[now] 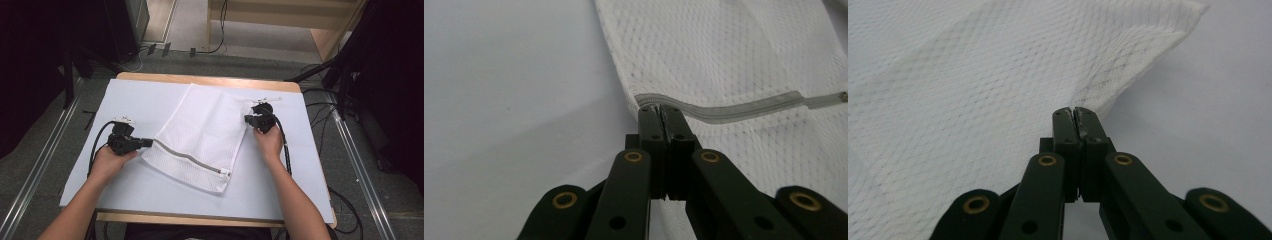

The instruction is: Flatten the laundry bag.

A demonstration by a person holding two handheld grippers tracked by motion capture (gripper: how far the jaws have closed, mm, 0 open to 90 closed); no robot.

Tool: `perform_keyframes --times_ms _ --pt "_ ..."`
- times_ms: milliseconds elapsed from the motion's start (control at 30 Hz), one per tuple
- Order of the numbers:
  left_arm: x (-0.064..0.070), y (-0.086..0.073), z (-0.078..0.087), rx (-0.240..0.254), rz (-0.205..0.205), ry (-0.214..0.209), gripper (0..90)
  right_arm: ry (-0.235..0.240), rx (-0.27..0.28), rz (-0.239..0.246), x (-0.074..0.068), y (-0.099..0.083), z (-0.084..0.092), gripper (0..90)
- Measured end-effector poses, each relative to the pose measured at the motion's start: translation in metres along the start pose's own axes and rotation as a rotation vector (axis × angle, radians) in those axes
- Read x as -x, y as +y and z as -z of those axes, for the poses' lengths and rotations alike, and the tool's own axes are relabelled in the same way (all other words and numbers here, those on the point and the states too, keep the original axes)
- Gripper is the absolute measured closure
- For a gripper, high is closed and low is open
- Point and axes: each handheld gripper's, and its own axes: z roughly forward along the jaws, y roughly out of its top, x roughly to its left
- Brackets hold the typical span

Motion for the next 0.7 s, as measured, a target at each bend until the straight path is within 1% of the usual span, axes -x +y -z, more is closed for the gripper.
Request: perform_keyframes --times_ms 67,100,167,233,267,333,367,400,433,500,533,567,600,633,667,700 --pt "0.005 -0.003 0.001 -0.006 -0.01 -0.002 90.0 0.004 -0.003 0.003 -0.001 0.003 -0.006 90.0" --pt "0.007 -0.004 0.001 -0.006 -0.007 -0.006 90.0 0.005 -0.01 0.003 -0.002 0.004 -0.008 90.0" --pt "0.011 -0.007 0.002 -0.017 -0.012 -0.014 90.0 0.014 0.003 0.003 -0.003 0.006 -0.013 90.0" --pt "0.014 -0.01 0.002 -0.028 -0.017 -0.023 90.0 0.016 -0.009 -0.001 -0.004 0.01 -0.017 90.0" --pt "0.015 -0.011 0.003 -0.027 -0.01 -0.031 90.0 0.013 -0.005 -0.002 -0.004 0.012 -0.018 90.0" --pt "0.018 -0.014 0.003 -0.029 -0.012 -0.038 89.8 0.009 -0.003 0.002 -0.004 0.015 -0.021 90.0" --pt "0.019 -0.015 0.004 -0.032 -0.023 -0.032 89.5 0.013 0.009 0.008 -0.003 0.016 -0.022 89.8" --pt "0.02 -0.016 0.004 -0.034 -0.029 -0.021 88.5 0.013 0.003 0.006 -0.003 0.017 -0.023 89.3" --pt "0.02 -0.015 0.005 -0.02 -0.03 -0.01 85.9 0.019 -0.012 -0.001 -0.002 0.018 -0.024 87.6" --pt "0.017 -0.014 0.009 0.001 -0.026 -0.002 82.0 0.019 -0.007 -0.004 -0.003 0.018 -0.023 77.4" --pt "0.017 -0.014 0.009 0.001 -0.026 -0.002 80.2 0.019 -0.007 -0.004 -0.003 0.018 -0.023 77.4" --pt "0.015 -0.011 0.01 0.023 -0.024 0.009 77.8 0.01 -0.019 -0.001 -0.003 0.017 -0.018 75.1" --pt "0.014 -0.008 0.01 0.022 -0.026 0.014 77.2 0.005 -0.02 -0.002 -0.004 0.017 -0.015 75.0" --pt "0.013 -0.006 0.009 0.021 -0.025 0.021 76.1 0.007 -0.015 -0.002 -0.004 0.016 -0.011 74.5" --pt "0.011 -0.002 0.007 0.021 -0.018 0.025 74.0 0.019 -0.004 -0.012 -0.004 0.014 -0.007 74.2" --pt "0.01 0.001 0.005 0.017 -0.014 0.025 72.8 0.024 -0.003 -0.022 -0.004 0.014 -0.003 73.7"
